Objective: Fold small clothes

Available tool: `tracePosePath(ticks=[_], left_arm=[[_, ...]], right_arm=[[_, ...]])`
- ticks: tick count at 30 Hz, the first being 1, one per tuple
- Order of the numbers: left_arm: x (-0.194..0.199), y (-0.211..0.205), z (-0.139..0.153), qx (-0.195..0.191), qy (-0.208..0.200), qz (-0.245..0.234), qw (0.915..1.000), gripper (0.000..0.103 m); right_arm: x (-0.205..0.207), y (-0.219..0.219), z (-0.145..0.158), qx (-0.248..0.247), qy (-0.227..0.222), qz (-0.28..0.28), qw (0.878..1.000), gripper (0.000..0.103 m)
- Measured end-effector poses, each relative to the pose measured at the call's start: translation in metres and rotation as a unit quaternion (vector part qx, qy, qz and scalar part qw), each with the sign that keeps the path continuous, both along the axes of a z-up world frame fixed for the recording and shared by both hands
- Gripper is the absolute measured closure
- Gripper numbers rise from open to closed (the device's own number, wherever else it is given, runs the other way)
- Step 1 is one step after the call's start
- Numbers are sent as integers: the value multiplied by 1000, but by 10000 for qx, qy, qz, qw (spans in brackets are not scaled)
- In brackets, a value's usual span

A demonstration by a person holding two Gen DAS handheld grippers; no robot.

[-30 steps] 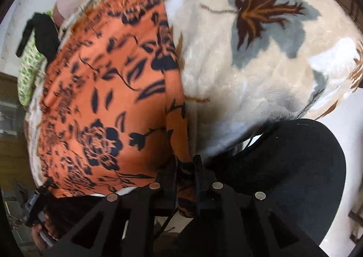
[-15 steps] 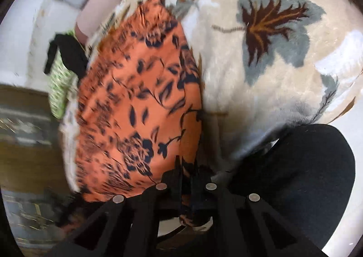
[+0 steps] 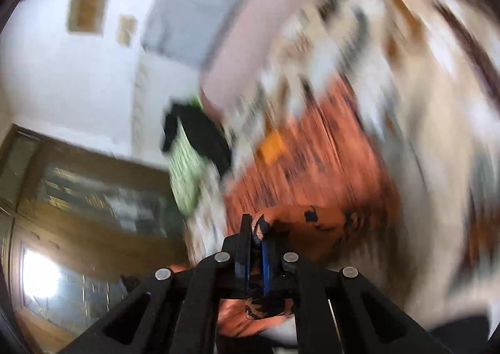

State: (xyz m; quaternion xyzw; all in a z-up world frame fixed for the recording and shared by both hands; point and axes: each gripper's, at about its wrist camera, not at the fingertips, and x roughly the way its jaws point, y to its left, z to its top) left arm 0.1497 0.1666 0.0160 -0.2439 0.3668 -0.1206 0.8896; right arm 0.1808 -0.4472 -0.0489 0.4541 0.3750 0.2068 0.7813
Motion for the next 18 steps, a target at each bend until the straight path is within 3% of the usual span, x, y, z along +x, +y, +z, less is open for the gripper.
tracePosePath(ticks=[1,2,3,4,5,6,7,11,13,17,18], left_arm=[[31,5,-17,234,-8,441,9988,15],[53,10,-35,549,120,831,9950,14],[65,17,-50,779,475,1050,9903,16],[80,24,-74,836,1070,1307,9821,18],[77,30,-88,552,1147,1325,9830,18],[70,31,-95,388,1091,1296,9848,18],[61,30,-101,465,1050,1221,9858,18],[40,3,-119,1142,1013,582,9866,18],[41,-6,-126,1314,1080,308,9849,17],[58,-22,-158,1391,1658,30,9763,17],[58,-25,-159,1481,1596,20,9760,28]], right_arm=[[28,-5,-8,-162,25,-226,9996,94],[50,-8,-22,-221,179,-325,9991,90],[70,-9,-41,-299,384,-381,9981,79],[78,-14,-58,-513,674,-551,9949,66],[78,-13,-72,-661,900,-695,9913,31],[71,-14,-81,-636,971,-753,9904,23],[61,-12,-88,-540,888,-644,9925,23],[29,-2,-97,-1362,953,-247,9858,23],[30,4,-107,-1514,1063,35,9827,23],[54,36,-112,-1698,1067,694,9772,23],[59,44,-118,-1827,1183,780,9729,23]])
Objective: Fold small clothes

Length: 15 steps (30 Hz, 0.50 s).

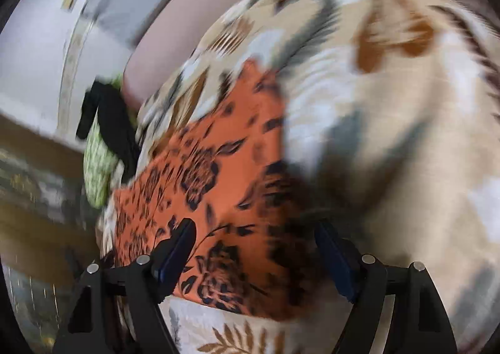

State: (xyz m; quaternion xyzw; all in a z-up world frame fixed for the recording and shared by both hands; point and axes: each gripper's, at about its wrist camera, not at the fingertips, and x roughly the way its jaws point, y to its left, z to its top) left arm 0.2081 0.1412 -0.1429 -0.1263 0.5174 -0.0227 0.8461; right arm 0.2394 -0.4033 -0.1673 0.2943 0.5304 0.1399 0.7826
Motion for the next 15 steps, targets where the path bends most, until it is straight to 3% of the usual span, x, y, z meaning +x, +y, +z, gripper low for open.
tracePosePath(ticks=[1,2,3,5,8,10,11,13,14,15], left_arm=[[3,-3,1,-75,18,-155,9998,80],[7,-4,1,-292,184,-266,9991,85],[10,-5,7,-276,247,-214,9991,87],[8,-14,29,92,-70,-343,9993,88],[-11,-17,67,-78,-594,-318,9977,88],[-21,-18,71,-43,-678,-323,9972,85],[-27,-16,60,-42,-525,-224,9984,81],[-24,-16,10,281,241,-280,9989,61],[-24,-15,-4,346,333,-315,9983,59],[-29,-11,-1,259,63,-289,9992,57]], right_arm=[[5,12,-4,-288,122,169,9994,25],[8,20,-4,-614,142,299,9976,44],[11,27,-4,-831,244,416,9954,77],[14,32,7,-854,290,484,9947,82],[6,28,45,-821,-104,335,9960,84],[-4,24,68,-766,-347,195,9963,84],[-7,23,68,-743,-319,167,9966,84],[-13,20,45,-946,-49,105,9955,72],[-12,20,27,-957,176,133,9952,45],[-13,16,8,-861,446,89,9952,26]])
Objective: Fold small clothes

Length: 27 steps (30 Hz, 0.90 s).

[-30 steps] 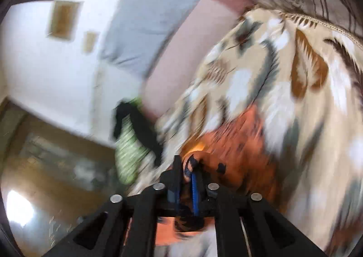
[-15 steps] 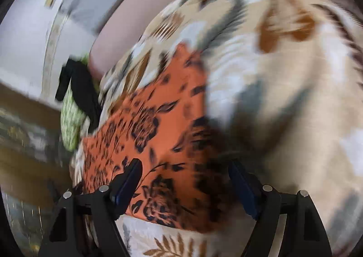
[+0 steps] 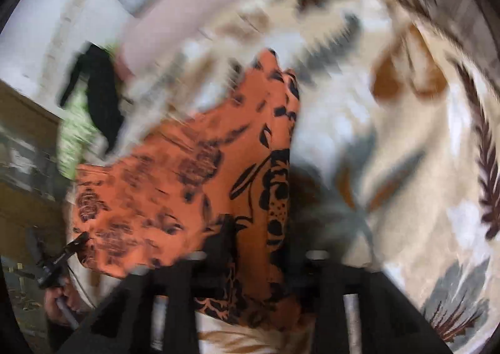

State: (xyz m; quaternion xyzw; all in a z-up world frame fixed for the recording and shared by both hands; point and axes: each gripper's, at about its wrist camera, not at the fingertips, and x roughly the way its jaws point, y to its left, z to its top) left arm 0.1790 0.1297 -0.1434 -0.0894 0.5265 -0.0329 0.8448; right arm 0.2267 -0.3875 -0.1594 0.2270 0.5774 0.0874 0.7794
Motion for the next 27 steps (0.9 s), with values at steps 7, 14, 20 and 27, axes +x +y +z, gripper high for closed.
tracePosePath(ticks=[7,14,20,27], left_arm=[[29,11,28,-90,-324,221,9992,32],[56,10,4,-513,11,163,9986,90],[55,9,0,-177,24,305,9994,69],[66,8,39,254,-663,168,9973,50]], right_arm=[[13,-23,23,528,-819,-529,9938,23],[59,-11,-19,329,-236,-113,9991,54],[59,5,-15,-525,-348,42,9980,75],[57,-18,21,-293,-993,-280,9942,39]])
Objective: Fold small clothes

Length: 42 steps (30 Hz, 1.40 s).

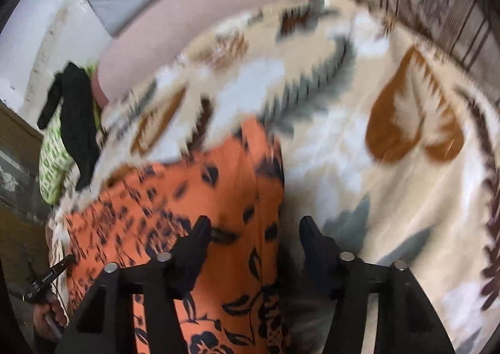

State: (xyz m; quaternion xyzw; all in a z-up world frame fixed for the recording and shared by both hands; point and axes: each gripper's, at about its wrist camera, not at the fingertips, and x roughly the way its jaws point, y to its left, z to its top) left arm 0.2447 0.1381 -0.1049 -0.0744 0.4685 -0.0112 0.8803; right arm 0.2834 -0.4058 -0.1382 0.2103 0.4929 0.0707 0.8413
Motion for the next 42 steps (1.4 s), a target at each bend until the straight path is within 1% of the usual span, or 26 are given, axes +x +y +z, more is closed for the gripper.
tracePosePath(ticks=[3,5,6,7,8,9,10,12,13,14,17,19,21,24,26,27,28,29,31,32,35,38,39,40,41,42], left_arm=[[35,-4,-11,-103,236,-151,9996,50],[54,-7,-21,155,292,-124,9994,72],[59,-6,-29,354,377,-43,9987,93],[60,0,-30,261,424,101,9987,93],[61,6,-30,82,409,278,9987,93],[61,9,-30,42,393,392,9985,93],[60,10,-30,72,398,420,9983,92],[59,7,-29,234,387,421,9981,89],[58,7,-28,245,381,440,9980,85],[56,9,-26,236,364,500,9978,81],[46,14,-15,237,206,667,9973,70],[33,11,-2,175,-8,623,9979,58],[20,2,9,200,-218,503,9983,48],[8,-12,9,176,-347,254,9989,36],[15,-17,-11,383,72,179,9991,36],[19,-15,-28,481,465,237,9975,33],[16,-9,-34,326,519,319,9976,34],[9,-1,-32,49,394,494,9980,34],[-6,4,-19,60,224,630,9977,34],[-17,2,-11,105,79,556,9984,34],[-53,-8,5,-44,-256,253,9993,34],[-76,-21,0,-317,-328,-14,9990,27],[-76,-23,-7,-358,-223,-71,9991,27],[-73,-23,-19,-368,-27,-59,9993,27],[-69,-20,-31,-324,213,72,9992,27],[-68,-14,-39,-433,367,213,9982,26]], right_arm=[[16,6,-4,77,73,86,9999,39],[28,8,-12,100,140,144,9997,39],[33,12,-19,47,201,173,9996,39],[40,17,-21,-78,206,227,9995,41],[43,23,-27,-396,255,279,9985,60],[46,24,-31,-745,312,263,9964,69],[49,19,-34,-722,312,150,9968,69],[54,11,-35,-554,276,-43,9981,69],[54,7,-33,-528,233,-128,9983,65],[53,4,-33,-520,233,-213,9981,54],[46,-5,-25,-625,162,-491,9967,52],[36,-6,-5,-649,-135,-549,9963,52],[30,8,12,-392,-405,-181,9982,53],[43,33,2,443,-56,827,9956,45],[56,34,-24,236,334,760,9963,45],[61,20,-36,505,447,404,9969,48],[57,5,-37,1026,385,-95,9939,50],[52,0,-31,1112,320,-310,9928,49],[32,6,-3,494,-68,-204,9985,47],[18,7,9,461,-233,-63,9986,46],[-26,2,23,1291,-191,236,9912,30],[-61,10,8,2285,17,738,9707,24],[-68,11,1,2222,105,727,9722,24],[-74,6,-19,1836,387,408,9814,24],[-75,-4,-34,1775,596,32,9823,29],[-84,-22,-45,2127,660,-530,9734,54]])
